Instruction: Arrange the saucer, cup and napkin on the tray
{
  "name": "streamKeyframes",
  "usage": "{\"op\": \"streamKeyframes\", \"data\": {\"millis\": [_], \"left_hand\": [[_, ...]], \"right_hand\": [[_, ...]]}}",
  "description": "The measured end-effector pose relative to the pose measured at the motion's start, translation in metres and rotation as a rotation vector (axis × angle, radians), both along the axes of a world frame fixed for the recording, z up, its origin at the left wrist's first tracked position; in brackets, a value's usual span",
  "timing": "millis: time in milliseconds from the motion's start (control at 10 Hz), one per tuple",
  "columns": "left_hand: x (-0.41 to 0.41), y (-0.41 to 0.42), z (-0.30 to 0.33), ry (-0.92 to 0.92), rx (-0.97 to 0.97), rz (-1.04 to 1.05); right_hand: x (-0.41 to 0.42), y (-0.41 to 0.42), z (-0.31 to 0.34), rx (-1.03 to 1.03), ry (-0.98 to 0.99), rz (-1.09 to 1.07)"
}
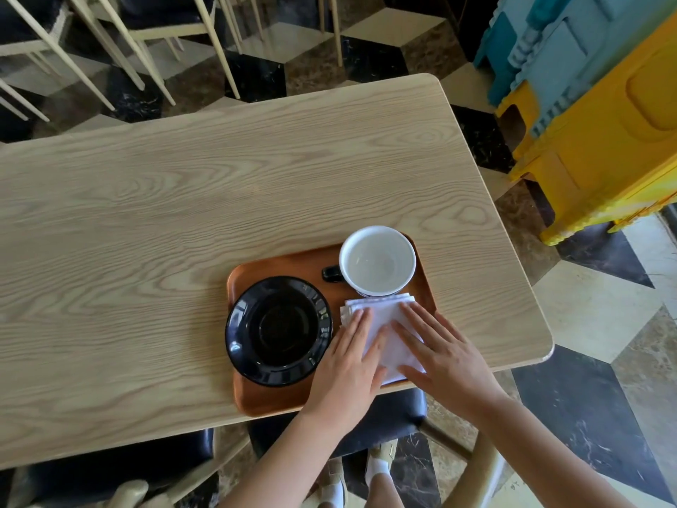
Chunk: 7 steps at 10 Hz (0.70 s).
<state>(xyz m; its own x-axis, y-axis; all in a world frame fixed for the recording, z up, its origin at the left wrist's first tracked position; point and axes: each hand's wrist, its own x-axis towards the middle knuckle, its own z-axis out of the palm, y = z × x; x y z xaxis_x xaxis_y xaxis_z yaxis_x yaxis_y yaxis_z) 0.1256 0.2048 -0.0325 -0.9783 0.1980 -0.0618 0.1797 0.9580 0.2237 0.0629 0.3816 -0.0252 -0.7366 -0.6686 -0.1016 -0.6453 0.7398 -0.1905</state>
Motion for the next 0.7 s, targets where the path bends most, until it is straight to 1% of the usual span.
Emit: {"op": "streamKeyframes", "data": {"millis": [200,300,400,500,600,700], "left_hand": [[0.000,0.001,-0.003,0.027,-0.037,0.001],[0.002,0.004,-0.003,0.040,-0.072,0.002],[0.003,0.007,-0.002,0.047,-0.110,0.008],[0.002,0.007,-0.001,0.031,-0.115,0.008],[0.001,0.004,0.005,0.017,-0.106,0.004],[-0.004,0.005,0.019,0.017,-0.081,0.019]], "right_hand": [[0.005,-0.001,-0.003,0.046,0.061,0.006],[0.008,-0.001,-0.003,0.054,0.063,-0.002],[0.011,0.000,-0.002,0.060,0.026,-0.015],[0.011,-0.003,0.001,0.093,-0.009,-0.039],[0.010,-0.004,0.007,0.118,0.004,-0.026],[0.006,-0.008,0.023,0.106,0.012,-0.069]]}}
